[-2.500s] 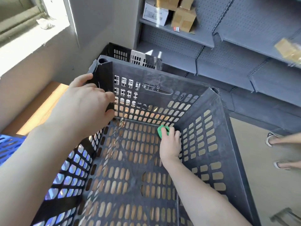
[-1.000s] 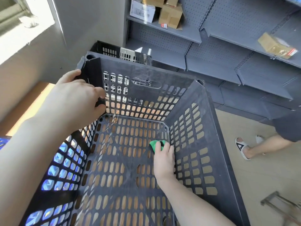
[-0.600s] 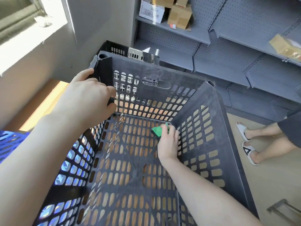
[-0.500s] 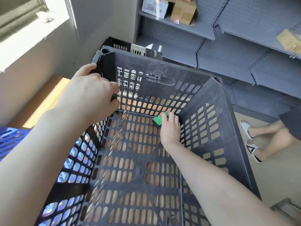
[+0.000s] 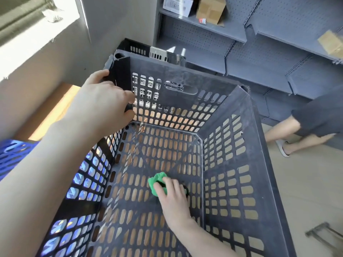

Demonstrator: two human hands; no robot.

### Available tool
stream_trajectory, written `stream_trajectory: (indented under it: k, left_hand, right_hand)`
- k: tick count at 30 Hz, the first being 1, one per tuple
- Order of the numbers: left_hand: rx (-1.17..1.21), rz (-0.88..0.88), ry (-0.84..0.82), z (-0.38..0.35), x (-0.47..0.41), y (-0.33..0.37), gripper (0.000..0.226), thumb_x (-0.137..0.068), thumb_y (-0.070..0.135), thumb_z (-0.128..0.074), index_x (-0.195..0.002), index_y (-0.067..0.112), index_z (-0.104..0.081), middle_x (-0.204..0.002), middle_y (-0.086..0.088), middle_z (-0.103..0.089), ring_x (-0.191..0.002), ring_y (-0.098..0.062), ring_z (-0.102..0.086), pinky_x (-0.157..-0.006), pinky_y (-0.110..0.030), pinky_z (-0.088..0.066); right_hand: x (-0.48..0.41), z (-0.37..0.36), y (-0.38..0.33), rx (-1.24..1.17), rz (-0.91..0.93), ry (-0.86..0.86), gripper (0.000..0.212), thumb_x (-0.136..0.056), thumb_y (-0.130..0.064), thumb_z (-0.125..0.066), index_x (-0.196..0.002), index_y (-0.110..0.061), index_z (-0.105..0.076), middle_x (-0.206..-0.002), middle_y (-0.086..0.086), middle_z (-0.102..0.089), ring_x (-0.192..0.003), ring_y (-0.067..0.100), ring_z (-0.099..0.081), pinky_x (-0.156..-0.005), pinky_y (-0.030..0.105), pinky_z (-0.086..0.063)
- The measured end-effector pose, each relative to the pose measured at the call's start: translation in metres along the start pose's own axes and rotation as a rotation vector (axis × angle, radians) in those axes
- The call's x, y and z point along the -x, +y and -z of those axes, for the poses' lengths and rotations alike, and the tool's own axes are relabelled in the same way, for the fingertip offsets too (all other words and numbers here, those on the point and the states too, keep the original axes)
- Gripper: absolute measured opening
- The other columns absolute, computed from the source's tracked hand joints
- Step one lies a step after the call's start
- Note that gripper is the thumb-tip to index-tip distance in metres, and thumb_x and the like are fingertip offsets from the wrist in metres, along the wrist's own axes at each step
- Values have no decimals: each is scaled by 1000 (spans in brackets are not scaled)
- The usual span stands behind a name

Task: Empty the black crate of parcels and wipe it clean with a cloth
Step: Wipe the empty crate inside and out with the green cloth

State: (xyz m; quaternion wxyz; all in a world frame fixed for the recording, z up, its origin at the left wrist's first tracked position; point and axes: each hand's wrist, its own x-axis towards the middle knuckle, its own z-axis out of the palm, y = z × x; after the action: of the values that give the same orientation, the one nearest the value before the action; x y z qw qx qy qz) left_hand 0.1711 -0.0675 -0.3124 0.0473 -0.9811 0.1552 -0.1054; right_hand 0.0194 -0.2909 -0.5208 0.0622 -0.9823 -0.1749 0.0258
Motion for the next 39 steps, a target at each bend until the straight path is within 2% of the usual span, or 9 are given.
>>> stream_trajectory:
  k: [4,9,17,21,25,30,32,36,39]
  left_hand:
    - [-2,-14,-2,1,2,0,25,-86,36,-58,-102,23,-72,-81,1,-73,-98,-25,-66,-116,-35,-8]
    - [11,-6,16,-2,1,-1,33,-88,37,-45,-103,25,-72,-83,2,-73,-99,-24,-65,-117,-36,-7]
    - [-8,-5,5,-2,0,-1,25,-87,35,-53,-101,24,-71,-84,3,-72,-101,-24,-64,-116,-33,-2]
    - [-14,8,1,-3,-2,0,25,-87,35,-53,-101,24,-71,-84,2,-72,-100,-24,-64,-116,-34,-4]
    - [-36,10,1,-1,-1,2,28,-89,34,-50,-103,23,-71,-86,1,-73,-101,-24,-64,-117,-36,-6]
    - [-44,-8,-25,5,1,4,27,-87,34,-52,-102,22,-71,-87,0,-73,-100,-24,-63,-119,-38,-10]
    - [-53,-11,-29,6,2,5,26,-87,34,-52,-102,22,-71,-89,0,-73,-101,-24,-63,-119,-38,-9]
    - [-74,-8,-32,6,4,6,27,-88,33,-52,-102,22,-71,-92,-1,-73,-103,-24,-63,-119,-37,-7]
    - [-83,-10,-33,3,3,5,26,-87,33,-54,-102,22,-72,-91,-2,-73,-103,-26,-62,-118,-36,-4]
  right_hand:
    - [-10,5,2,-33,27,-24,81,-43,-6,-88,-114,-21,-53,-118,8,-56,-95,27,-59,-74,37,-56]
    - [-83,29,27,-109,-207,97,65,-77,6,-63,-134,-18,-46,-137,9,-42,-119,29,-43,-95,42,-46]
    - [-140,29,42,-55,-379,116,54,-88,1,-53,-136,-19,-41,-134,11,-45,-113,33,-44,-91,41,-45]
    - [-105,14,11,-67,-223,88,61,-79,5,-62,-134,-16,-46,-133,12,-48,-108,32,-48,-87,42,-48]
    - [-65,2,-6,-51,-27,95,72,-51,6,-81,-117,-14,-58,-114,13,-60,-90,32,-59,-69,41,-55]
    - [-29,-2,-12,-74,360,43,68,-57,4,-78,-116,-15,-51,-115,13,-58,-88,31,-54,-72,38,-53]
    - [-30,5,-9,-82,405,9,66,-58,0,-80,-116,-16,-50,-118,12,-53,-93,29,-50,-73,37,-54]
    - [-66,26,-3,-240,114,42,51,-85,-3,-63,-132,-15,-48,-139,8,-40,-120,29,-41,-96,39,-45]
    - [-115,32,5,-307,-222,256,57,-79,5,-63,-131,-15,-51,-138,6,-44,-119,28,-44,-97,40,-45]
